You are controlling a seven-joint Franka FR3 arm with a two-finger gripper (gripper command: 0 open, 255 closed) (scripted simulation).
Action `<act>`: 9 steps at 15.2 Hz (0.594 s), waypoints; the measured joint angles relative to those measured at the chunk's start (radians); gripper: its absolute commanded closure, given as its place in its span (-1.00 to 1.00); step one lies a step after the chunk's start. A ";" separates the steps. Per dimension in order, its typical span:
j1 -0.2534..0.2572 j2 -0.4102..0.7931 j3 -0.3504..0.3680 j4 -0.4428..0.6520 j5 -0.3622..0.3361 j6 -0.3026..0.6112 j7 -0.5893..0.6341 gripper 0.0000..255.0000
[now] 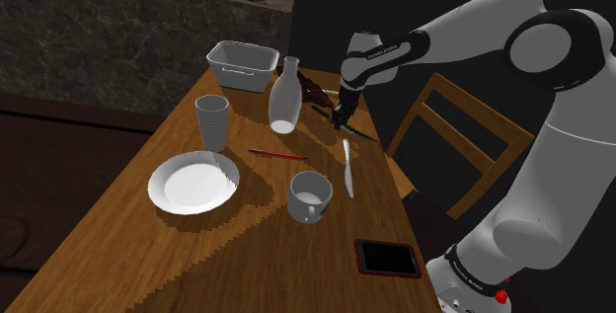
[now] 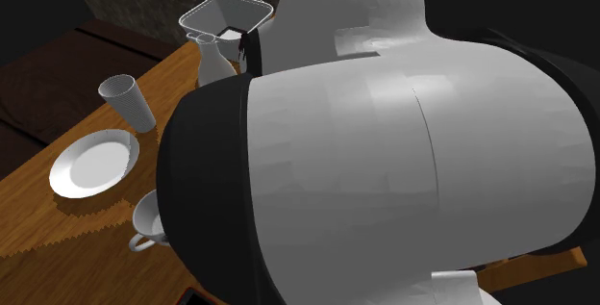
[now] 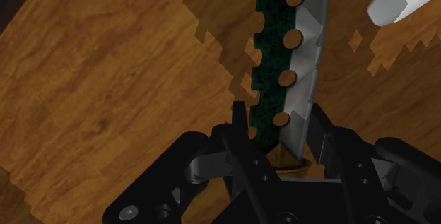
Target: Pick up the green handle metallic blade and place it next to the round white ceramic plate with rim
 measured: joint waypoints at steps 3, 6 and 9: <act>-0.001 0.000 -0.001 0.005 -0.001 -0.009 0.001 1.00; 0.000 -0.019 -0.003 0.014 -0.005 -0.040 0.004 1.00; 0.000 -0.040 -0.004 0.027 -0.009 -0.073 0.006 1.00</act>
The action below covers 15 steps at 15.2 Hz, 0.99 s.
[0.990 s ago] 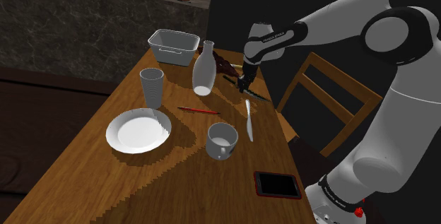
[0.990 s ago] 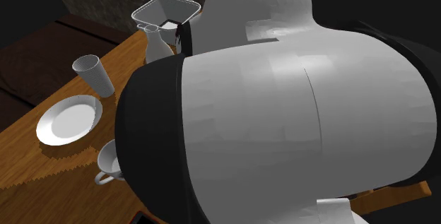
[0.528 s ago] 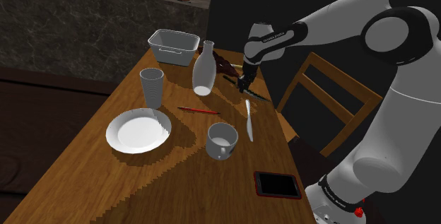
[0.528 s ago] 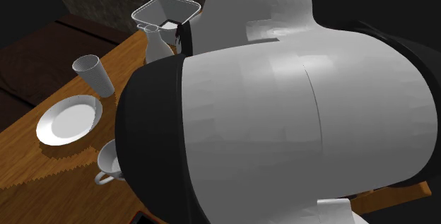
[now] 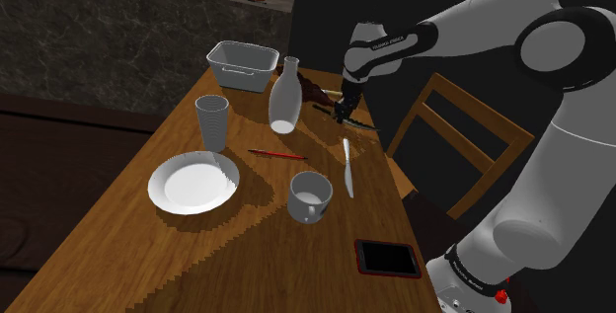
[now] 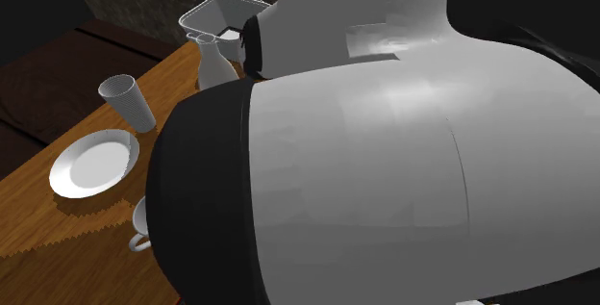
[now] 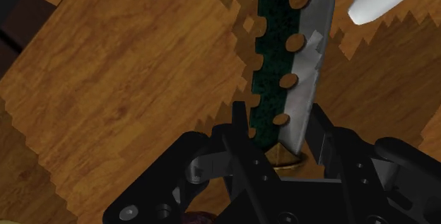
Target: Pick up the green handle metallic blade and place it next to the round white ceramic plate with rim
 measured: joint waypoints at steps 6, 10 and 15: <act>0.002 -0.037 -0.001 0.039 -0.006 -0.076 0.005 1.00; 0.002 -0.060 -0.002 0.066 -0.010 -0.125 0.005 1.00; 0.038 -0.139 0.024 -0.013 -0.021 -0.124 0.071 1.00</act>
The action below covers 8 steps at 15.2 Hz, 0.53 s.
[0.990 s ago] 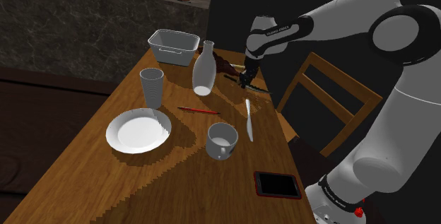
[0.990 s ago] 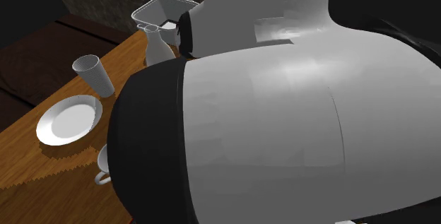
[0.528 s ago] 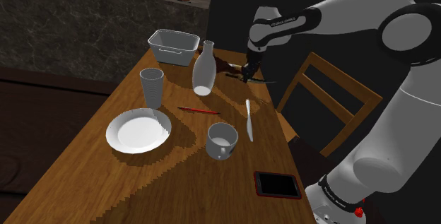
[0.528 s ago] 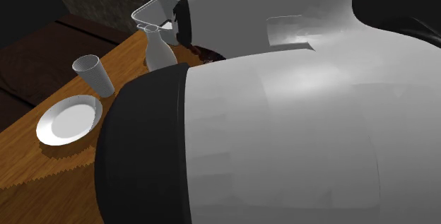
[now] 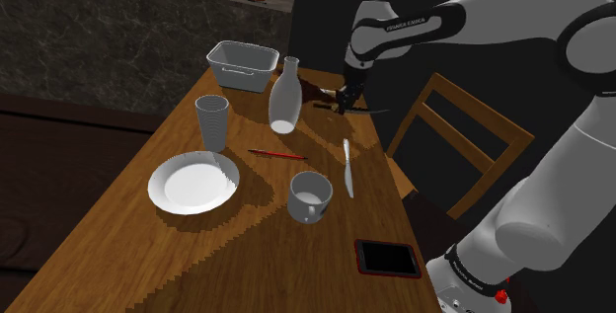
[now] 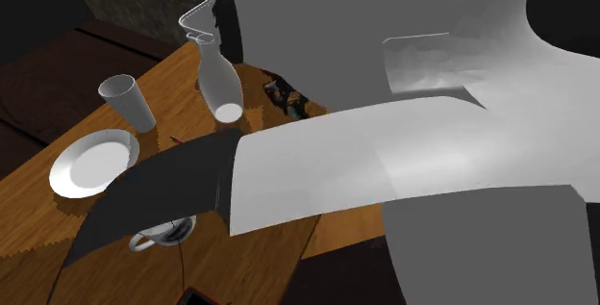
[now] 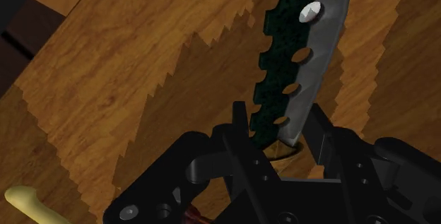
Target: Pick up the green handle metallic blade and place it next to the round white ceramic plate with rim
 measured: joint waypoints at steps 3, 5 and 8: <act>0.032 -0.046 0.028 -0.062 -0.004 0.015 0.061 1.00; 0.056 -0.088 0.051 -0.114 -0.005 0.025 0.108 1.00; 0.089 -0.134 0.085 -0.167 -0.003 0.033 0.175 1.00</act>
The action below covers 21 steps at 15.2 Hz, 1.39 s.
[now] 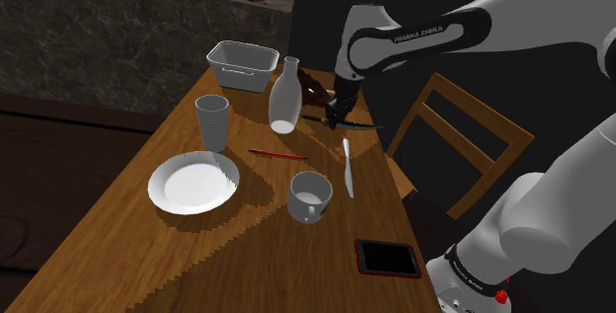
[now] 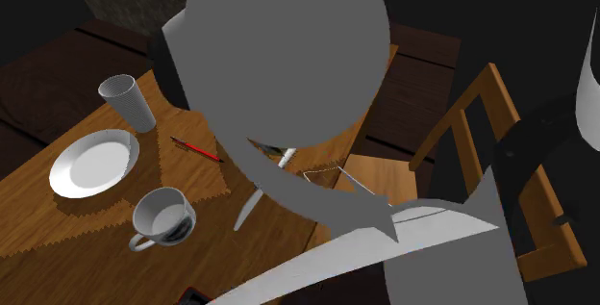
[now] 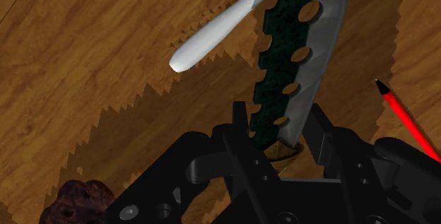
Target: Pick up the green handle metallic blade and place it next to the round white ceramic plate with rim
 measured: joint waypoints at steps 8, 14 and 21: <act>0.092 -0.084 0.108 -0.102 0.025 0.019 0.186 1.00; 0.163 -0.116 0.195 -0.125 0.052 0.012 0.329 1.00; 0.242 -0.093 0.300 -0.094 0.073 0.011 0.501 1.00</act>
